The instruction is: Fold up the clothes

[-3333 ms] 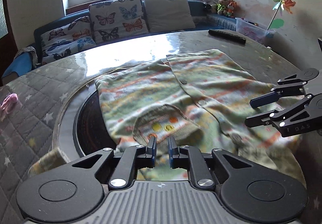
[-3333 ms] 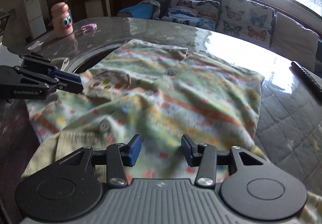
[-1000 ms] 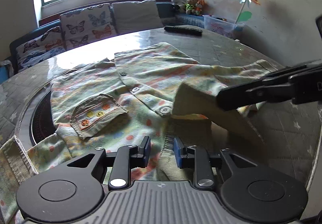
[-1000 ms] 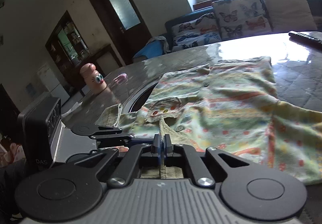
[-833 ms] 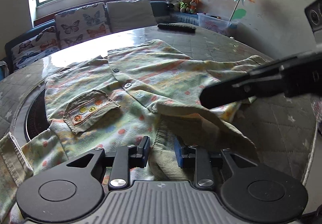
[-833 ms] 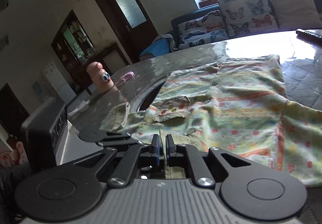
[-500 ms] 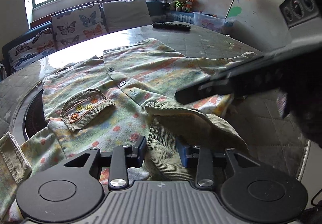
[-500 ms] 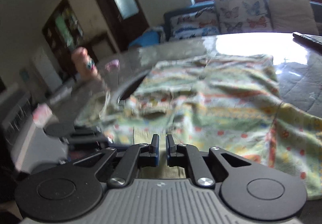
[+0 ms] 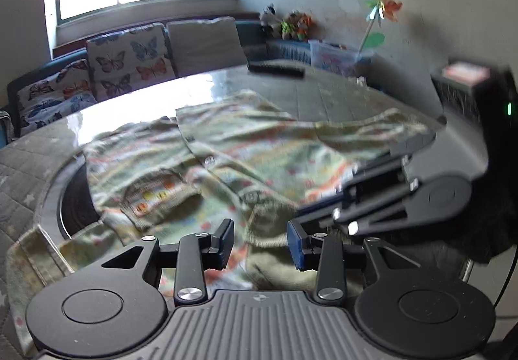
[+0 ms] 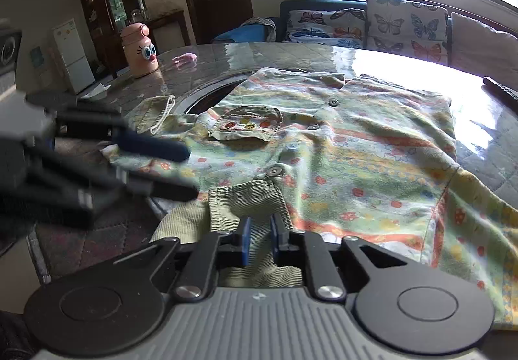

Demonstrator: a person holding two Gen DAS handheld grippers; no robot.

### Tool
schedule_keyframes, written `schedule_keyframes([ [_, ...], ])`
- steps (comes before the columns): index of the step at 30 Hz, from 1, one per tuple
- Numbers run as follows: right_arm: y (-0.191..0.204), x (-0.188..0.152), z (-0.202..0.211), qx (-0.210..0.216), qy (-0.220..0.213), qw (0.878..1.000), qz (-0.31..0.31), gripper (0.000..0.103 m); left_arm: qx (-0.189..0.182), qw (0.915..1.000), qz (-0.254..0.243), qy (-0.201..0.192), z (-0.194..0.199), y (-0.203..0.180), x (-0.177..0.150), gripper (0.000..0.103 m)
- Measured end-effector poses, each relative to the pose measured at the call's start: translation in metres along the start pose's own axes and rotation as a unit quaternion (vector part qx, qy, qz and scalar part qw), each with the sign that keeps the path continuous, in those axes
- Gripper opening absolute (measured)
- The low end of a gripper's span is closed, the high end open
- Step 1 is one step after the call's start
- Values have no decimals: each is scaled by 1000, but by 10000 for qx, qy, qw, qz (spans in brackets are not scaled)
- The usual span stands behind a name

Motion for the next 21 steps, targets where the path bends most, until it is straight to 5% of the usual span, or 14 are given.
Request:
schedule_keyframes([
  [6,-16,-5,24,-88,-296,9980,-557,35,-124,9996,196,146,-35,-3,10,37],
  [10,-50,-9,51,-475,-584,9919,-1027,37,-225,9989,184,358,-52,-10,-1,36],
  [14,-98,-15,65,-1420,-664,9780,-1375,44,-259,9988,-26,415,-54,-19,-8,36],
  [19,-174,-27,80,-2926,-618,9368,-1819,44,-264,9987,-111,424,-53,-23,-11,36],
  [21,-196,-31,82,-3164,-547,9272,-1930,44,-259,9987,-117,428,-53,-24,-11,36],
])
Point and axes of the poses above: each gripper's, at about its wrist camera, not at the fingertips, and z roughly against the way its jaws point, y to its left, x to its top, the point moved 3 cm from there along -z, roughly the way its jaws point, and after that the axes turned 2 degrees about -z, right-handed, at the moved point
